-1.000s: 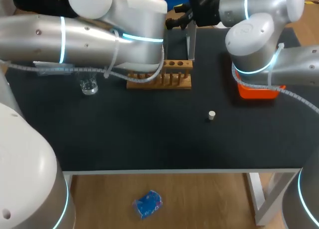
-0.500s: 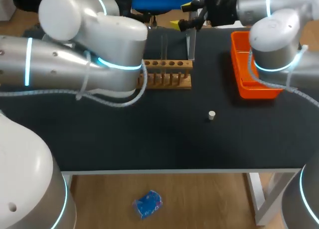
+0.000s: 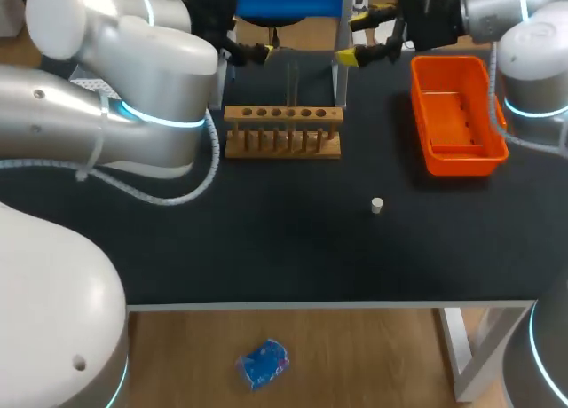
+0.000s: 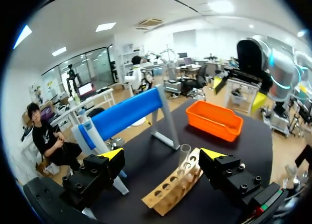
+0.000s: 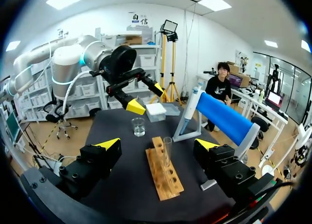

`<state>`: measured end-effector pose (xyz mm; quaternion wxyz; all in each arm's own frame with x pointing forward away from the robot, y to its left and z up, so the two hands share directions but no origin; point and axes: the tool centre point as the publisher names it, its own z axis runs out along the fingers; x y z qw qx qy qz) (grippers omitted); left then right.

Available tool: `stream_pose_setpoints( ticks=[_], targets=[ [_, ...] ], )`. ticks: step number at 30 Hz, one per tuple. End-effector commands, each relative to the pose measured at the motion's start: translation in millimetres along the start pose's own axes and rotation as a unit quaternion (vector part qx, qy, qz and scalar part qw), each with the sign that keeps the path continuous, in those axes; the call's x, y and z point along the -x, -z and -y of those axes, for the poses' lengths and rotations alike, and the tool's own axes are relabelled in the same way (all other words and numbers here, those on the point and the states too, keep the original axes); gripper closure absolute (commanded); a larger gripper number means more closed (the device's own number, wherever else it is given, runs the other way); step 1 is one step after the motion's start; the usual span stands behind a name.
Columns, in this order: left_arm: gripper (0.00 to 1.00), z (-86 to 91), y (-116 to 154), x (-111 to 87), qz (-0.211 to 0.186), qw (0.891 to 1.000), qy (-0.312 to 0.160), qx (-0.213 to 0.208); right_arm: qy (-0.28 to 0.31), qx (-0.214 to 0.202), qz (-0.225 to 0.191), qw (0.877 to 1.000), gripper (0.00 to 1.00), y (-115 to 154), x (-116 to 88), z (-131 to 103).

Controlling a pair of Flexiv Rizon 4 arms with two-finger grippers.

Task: Invert the test tube, pick up the pipette, mount the tip to pipette, aspirate from beaker and dispense into the tube, eject the tip, return the pipette, and cap with the stopper.

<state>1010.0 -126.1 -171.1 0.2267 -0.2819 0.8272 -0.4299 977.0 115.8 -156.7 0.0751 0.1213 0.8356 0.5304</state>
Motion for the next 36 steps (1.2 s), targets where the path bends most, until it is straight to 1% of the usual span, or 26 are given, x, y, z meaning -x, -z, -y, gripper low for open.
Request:
stream_pose_setpoints(
  ticks=[1,12,13,14,15,17,19,21,23,29,31,36],
  targets=[
    [0.00,4.7,6.1,4.3,-0.212,0.974,-0.035,0.068,0.000,-0.003,-0.004,1.000,0.00,5.3,0.3,-0.9],
    [0.00,4.7,6.1,4.3,-0.212,0.974,-0.035,0.068,0.000,-0.003,-0.004,1.000,0.00,5.3,0.3,-0.9],
    [0.00,4.7,6.1,4.3,-0.212,0.974,-0.035,0.068,-0.004,-0.004,-0.007,1.000,0.00,5.8,-1.1,3.9],
    [0.00,2.8,7.2,5.5,-0.220,0.973,-0.034,0.064,-0.006,0.001,-0.010,1.000,0.00,7.8,-3.5,9.2],
    [0.00,1.2,8.1,7.0,-0.225,0.971,-0.049,0.070,-0.006,0.001,-0.009,1.000,0.00,11.1,-6.3,13.4],
    [0.00,-1.1,8.5,8.2,-0.229,0.968,-0.057,0.084,-0.007,0.004,-0.003,1.000,0.00,18.5,-11.6,22.2],
    [0.00,-2.1,7.3,9.2,-0.241,0.964,-0.075,0.086,-0.009,0.008,0.002,1.000,0.00,25.4,-16.3,30.1],
    [0.00,-2.6,4.3,8.0,-0.244,0.962,-0.084,0.092,-0.011,0.018,0.005,1.000,0.00,32.5,-21.0,36.7],
    [0.00,-4.0,-0.7,6.0,-0.259,0.956,-0.100,0.090,-0.010,0.021,0.009,1.000,0.00,39.1,-25.3,42.6],
    [0.00,-8.4,-19.7,2.9,-0.290,0.945,-0.103,0.108,-0.013,0.026,0.011,1.000,0.00,55.7,-43.8,60.2],
    [0.00,-8.7,-25.2,3.5,-0.296,0.943,-0.104,0.109,-0.014,0.028,0.010,0.999,0.00,61.3,-50.9,66.2],
    [0.00,-6.8,-34.0,3.5,-0.297,0.943,-0.107,0.106,-0.018,0.035,0.011,0.999,0.00,73.3,-67.2,79.8]
  ],
)
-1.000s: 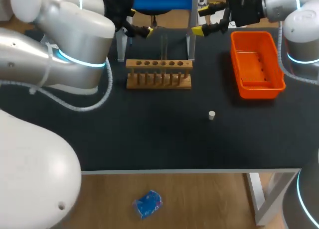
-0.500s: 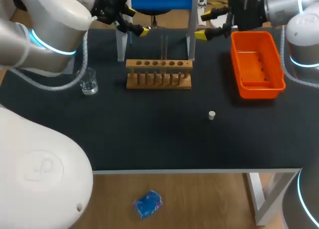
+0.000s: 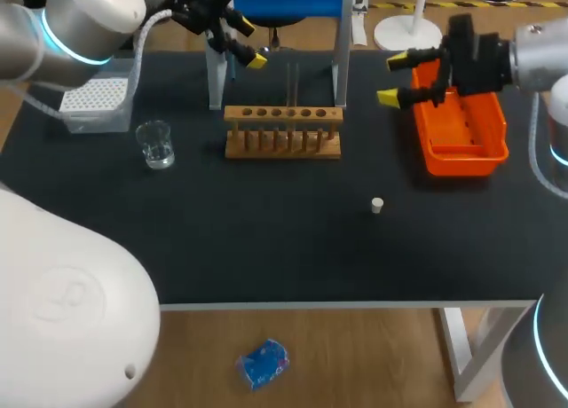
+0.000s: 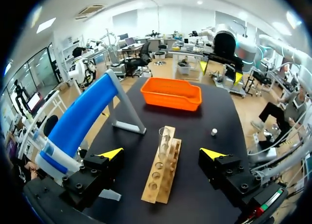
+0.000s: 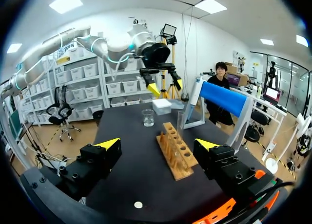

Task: Invert the test tube, pick up the pipette, mount the tip to pipette, aspirate from beaker and dispense into the tube, eject the tip, return the pipette, and cap with the stopper.

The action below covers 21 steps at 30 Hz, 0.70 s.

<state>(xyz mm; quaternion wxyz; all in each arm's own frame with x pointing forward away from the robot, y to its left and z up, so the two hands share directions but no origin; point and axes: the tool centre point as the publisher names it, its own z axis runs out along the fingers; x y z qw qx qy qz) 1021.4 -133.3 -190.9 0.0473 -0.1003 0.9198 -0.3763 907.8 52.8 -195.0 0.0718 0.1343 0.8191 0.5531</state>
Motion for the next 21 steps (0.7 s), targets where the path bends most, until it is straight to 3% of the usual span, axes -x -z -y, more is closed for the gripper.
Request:
stream_pose_setpoints(
  ticks=[1,16,21],
  targets=[
    [0.00,4.1,-11.1,8.5,-0.070,0.998,-0.001,0.003,-0.003,0.010,0.009,1.000,0.00,19.8,-22.5,13.4],
    [0.00,-9.6,-24.7,11.2,-0.056,0.998,0.001,-0.016,-0.014,0.036,-0.005,0.999,0.00,35.4,-62.3,37.6],
    [0.00,-9.8,-25.2,10.7,-0.045,0.999,-0.005,-0.025,-0.010,0.036,-0.009,0.999,0.00,36.5,-64.4,42.4]
  ],
)
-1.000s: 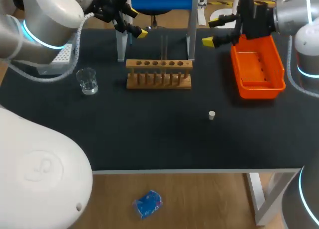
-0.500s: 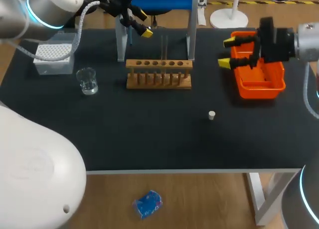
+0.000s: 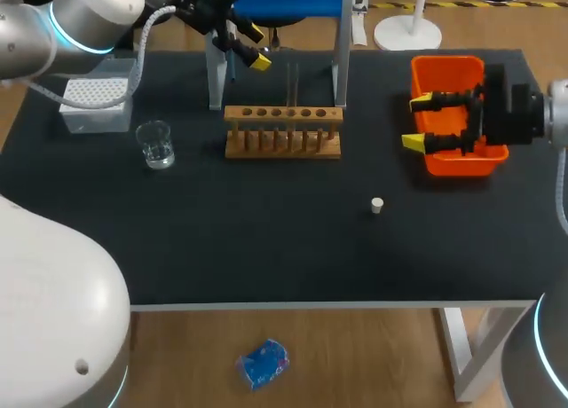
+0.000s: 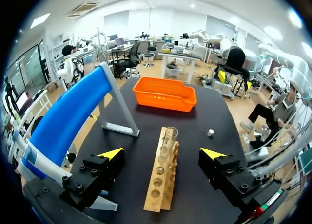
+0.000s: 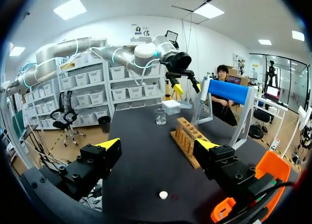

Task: Invert the test tube, pick up the pipette, mount the tip to pipette, aspirate from beaker and dispense into the tube, eject the tip, return the pipette, and cap with the stopper.

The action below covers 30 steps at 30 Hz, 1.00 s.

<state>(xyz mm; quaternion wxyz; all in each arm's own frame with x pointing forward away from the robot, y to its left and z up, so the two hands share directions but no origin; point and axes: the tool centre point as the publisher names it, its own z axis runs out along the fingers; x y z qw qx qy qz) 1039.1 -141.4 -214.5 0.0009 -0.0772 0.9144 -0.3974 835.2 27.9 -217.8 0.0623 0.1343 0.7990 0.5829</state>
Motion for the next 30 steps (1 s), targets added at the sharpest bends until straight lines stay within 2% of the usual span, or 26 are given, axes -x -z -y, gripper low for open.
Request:
stream_pose_setpoints(
  ticks=[1,17,22,26,30],
  targets=[
    [0.00,-1.5,-0.4,-4.5,0.008,1.000,-0.003,-0.007,0.000,0.002,0.001,1.000,0.00,3.8,-3.3,2.2],
    [0.00,-1.5,-0.4,-4.5,0.008,1.000,-0.003,-0.007,-0.001,0.007,-0.003,1.000,0.00,2.0,-5.2,3.0],
    [0.00,-1.5,-0.4,-4.5,0.008,1.000,-0.003,-0.007,0.011,0.011,-0.007,1.000,0.00,3.4,-19.8,19.6],
    [0.00,-1.5,-0.4,-4.5,0.008,1.000,-0.003,-0.007,0.024,0.004,0.012,1.000,0.00,7.2,-31.3,39.3],
    [0.00,-1.5,-0.4,-4.5,0.008,1.000,-0.003,-0.007,0.024,0.019,0.029,0.999,0.00,10.8,-37.5,59.3]
  ],
)
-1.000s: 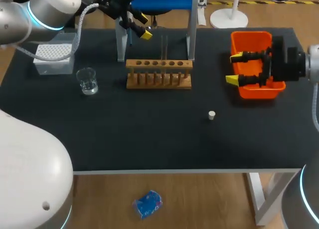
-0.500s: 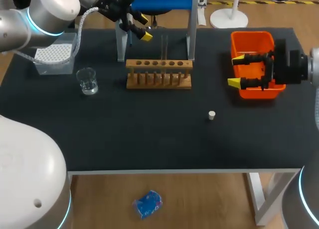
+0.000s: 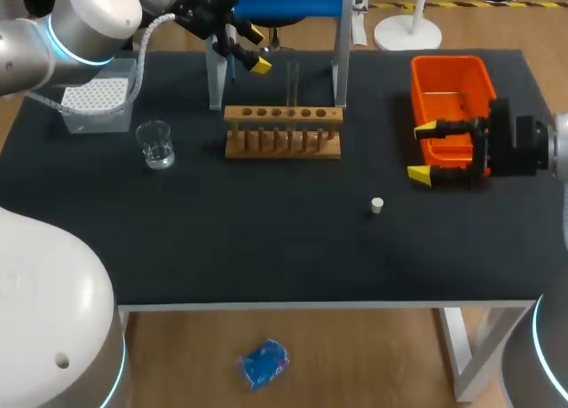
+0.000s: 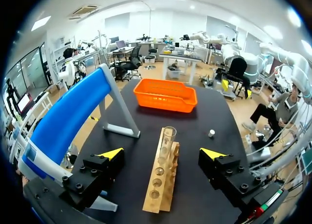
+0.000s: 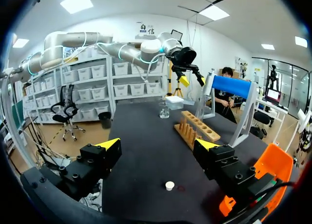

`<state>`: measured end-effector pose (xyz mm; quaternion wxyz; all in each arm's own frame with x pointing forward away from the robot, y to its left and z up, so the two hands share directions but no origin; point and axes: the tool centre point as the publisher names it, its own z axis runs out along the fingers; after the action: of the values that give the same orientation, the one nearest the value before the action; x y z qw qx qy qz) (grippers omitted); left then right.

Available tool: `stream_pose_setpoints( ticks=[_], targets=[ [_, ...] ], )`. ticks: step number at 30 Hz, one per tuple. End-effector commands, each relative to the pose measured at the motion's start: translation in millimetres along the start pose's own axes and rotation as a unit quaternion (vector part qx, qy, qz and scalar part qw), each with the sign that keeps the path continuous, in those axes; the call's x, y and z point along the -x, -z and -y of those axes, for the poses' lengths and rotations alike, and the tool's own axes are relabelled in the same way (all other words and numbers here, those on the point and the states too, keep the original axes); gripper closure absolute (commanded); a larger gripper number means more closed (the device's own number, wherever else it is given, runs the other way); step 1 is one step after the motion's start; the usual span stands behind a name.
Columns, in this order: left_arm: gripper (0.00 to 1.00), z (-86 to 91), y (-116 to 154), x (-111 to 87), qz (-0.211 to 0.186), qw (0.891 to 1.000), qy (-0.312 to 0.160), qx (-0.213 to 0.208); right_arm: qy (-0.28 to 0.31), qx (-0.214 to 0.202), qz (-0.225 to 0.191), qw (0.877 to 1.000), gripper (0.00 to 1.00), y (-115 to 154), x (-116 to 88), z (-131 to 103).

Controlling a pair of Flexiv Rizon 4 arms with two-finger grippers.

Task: Invert the test tube, pick up the pipette, mount the tip to pipette, aspirate from beaker and dispense into the tube, eject the tip, return the pipette, and cap with the stopper.

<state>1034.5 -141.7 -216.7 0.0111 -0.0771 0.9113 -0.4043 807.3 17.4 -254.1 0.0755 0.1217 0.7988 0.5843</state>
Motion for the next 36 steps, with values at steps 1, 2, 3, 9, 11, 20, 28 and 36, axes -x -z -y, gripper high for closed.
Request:
stream_pose_setpoints(
  ticks=[1,2,3,9,11,20,28,36],
  targets=[
    [0.00,0.6,1.0,0.0,-0.001,1.000,0.001,0.002,0.002,0.019,0.030,0.999,0.00,5.9,-18.3,23.9],
    [0.00,0.6,1.0,0.0,-0.001,1.000,0.001,0.002,-0.009,0.026,0.030,0.999,0.00,5.1,-18.8,32.1],
    [0.00,0.6,1.0,0.0,-0.001,1.000,0.001,0.002,-0.010,0.021,0.029,0.999,0.00,3.7,-20.2,38.7],
    [0.00,0.6,1.0,0.0,-0.001,1.000,0.001,0.002,-0.033,-0.012,0.026,0.999,0.00,0.6,-25.9,64.8],
    [0.00,0.6,1.0,0.0,-0.001,1.000,0.001,0.002,-0.034,-0.024,0.028,0.999,0.00,0.2,-27.2,70.1],
    [0.00,0.6,1.0,0.0,-0.001,1.000,0.001,0.002,-0.052,-0.071,0.029,0.996,0.00,-12.9,-23.7,101.8],
    [0.00,0.6,1.0,0.0,-0.001,1.000,0.001,0.002,-0.066,-0.094,0.031,0.993,0.00,-22.3,-14.6,120.3],
    [0.00,0.6,1.0,0.0,-0.001,1.000,0.001,0.002,-0.067,-0.116,0.037,0.990,0.00,-24.2,-12.7,124.0]
  ],
)
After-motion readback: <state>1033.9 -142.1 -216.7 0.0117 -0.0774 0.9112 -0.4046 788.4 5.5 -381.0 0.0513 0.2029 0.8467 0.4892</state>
